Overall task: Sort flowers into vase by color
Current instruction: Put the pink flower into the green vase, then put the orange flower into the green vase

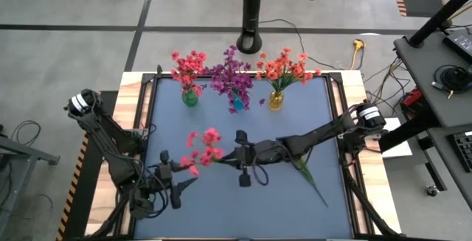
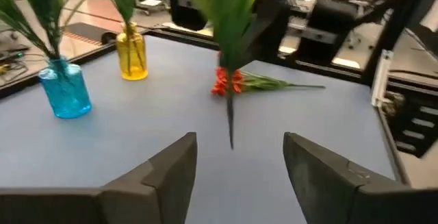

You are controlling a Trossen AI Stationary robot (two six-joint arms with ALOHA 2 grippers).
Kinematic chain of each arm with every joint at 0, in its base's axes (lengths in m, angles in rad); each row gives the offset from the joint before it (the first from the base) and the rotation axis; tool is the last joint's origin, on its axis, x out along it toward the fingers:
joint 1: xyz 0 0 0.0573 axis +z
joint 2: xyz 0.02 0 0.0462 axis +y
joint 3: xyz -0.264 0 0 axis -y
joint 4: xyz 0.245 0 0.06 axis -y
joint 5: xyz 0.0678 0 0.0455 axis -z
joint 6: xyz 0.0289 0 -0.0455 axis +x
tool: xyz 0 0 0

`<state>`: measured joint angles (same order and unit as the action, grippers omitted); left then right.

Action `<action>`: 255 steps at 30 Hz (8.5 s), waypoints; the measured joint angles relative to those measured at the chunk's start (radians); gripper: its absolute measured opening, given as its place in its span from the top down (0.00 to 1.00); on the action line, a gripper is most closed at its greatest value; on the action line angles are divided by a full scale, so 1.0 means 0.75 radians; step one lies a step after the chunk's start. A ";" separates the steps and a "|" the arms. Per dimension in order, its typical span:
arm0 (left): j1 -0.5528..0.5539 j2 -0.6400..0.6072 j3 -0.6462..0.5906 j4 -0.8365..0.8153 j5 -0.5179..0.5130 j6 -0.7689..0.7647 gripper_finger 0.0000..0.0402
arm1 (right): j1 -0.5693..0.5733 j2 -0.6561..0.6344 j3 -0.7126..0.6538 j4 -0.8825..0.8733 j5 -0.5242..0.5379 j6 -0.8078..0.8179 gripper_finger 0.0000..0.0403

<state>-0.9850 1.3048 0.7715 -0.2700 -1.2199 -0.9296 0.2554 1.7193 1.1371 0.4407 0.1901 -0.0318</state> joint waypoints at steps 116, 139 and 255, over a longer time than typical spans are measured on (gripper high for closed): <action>1.550 -1.060 -0.544 0.957 0.568 1.605 1.00 | -0.102 -0.316 0.024 -0.473 0.026 0.018 0.52; 1.841 -0.860 -0.544 0.861 0.758 1.314 1.00 | -0.102 -0.308 0.025 -0.478 0.026 0.018 0.52; 0.508 -0.234 0.087 -0.825 0.671 -0.087 0.27 | 0.098 -0.405 0.010 -2.277 -0.233 1.460 0.30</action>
<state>-0.6038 1.1293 0.8371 -0.8886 -0.7165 -0.9948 0.3287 1.4158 1.1444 -1.2672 0.0151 1.0633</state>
